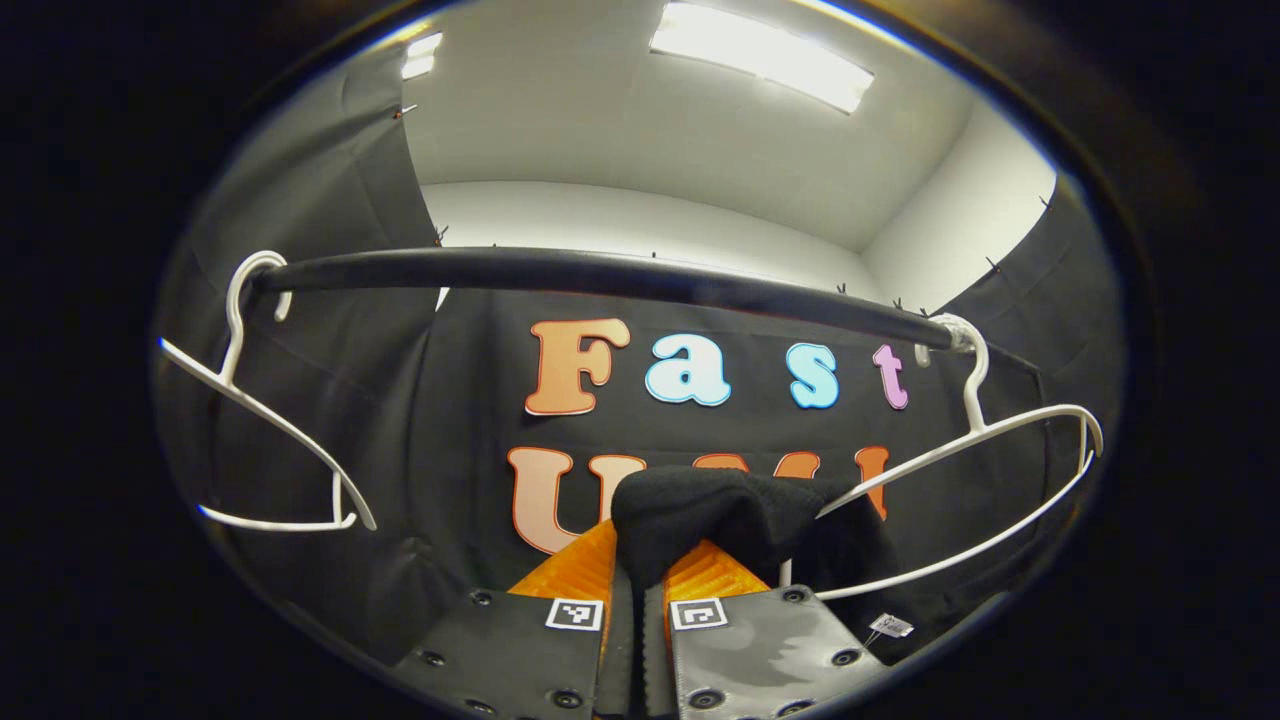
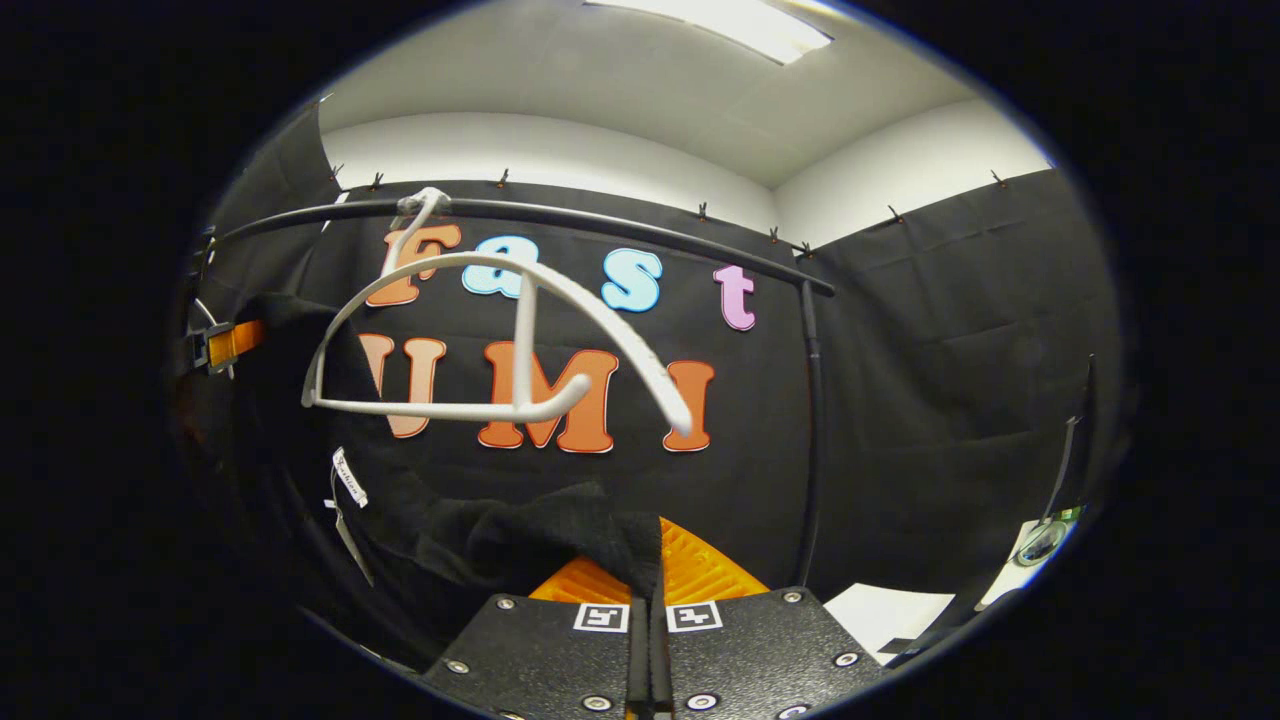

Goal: Grasp the clothes on the hanger with both hands and then place them into the laundry hamper below.

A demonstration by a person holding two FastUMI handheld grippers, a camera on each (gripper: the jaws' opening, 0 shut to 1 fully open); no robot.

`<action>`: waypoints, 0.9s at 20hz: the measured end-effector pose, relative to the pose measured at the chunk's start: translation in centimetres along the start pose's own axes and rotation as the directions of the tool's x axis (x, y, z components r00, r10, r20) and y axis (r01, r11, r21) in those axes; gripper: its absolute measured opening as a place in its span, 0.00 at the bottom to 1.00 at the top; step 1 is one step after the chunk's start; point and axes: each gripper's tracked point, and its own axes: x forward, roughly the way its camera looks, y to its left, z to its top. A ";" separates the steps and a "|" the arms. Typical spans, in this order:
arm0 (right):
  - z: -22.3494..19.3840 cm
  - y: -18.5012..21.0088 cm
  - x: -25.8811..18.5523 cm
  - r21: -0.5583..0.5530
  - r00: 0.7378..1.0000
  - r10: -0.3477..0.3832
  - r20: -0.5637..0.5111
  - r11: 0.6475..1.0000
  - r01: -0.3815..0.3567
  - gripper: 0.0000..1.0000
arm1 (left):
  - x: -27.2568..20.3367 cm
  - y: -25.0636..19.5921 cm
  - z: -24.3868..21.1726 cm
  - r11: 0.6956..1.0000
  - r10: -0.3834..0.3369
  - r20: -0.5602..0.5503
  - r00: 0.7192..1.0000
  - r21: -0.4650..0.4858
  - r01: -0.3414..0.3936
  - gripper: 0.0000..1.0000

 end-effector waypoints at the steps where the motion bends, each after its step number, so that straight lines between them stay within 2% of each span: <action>1: -0.2 0.9 -0.2 0.010 1.000 0.012 -0.005 1.000 -0.012 0.00 | 0.3 0.2 -0.2 1.000 0.003 -0.001 1.000 0.007 -0.003 0.10; 8: -0.8 6.5 -1.1 0.051 0.997 0.077 -0.011 0.996 -0.077 0.00 | 2.7 1.7 -2.2 0.998 0.063 -0.004 0.998 0.006 -0.063 0.11; 18: -1.7 8.4 -2.1 0.087 0.993 0.111 -0.031 0.990 -0.108 0.00 | 1.7 4.2 -5.5 0.996 0.078 -0.090 0.993 0.054 -0.073 0.11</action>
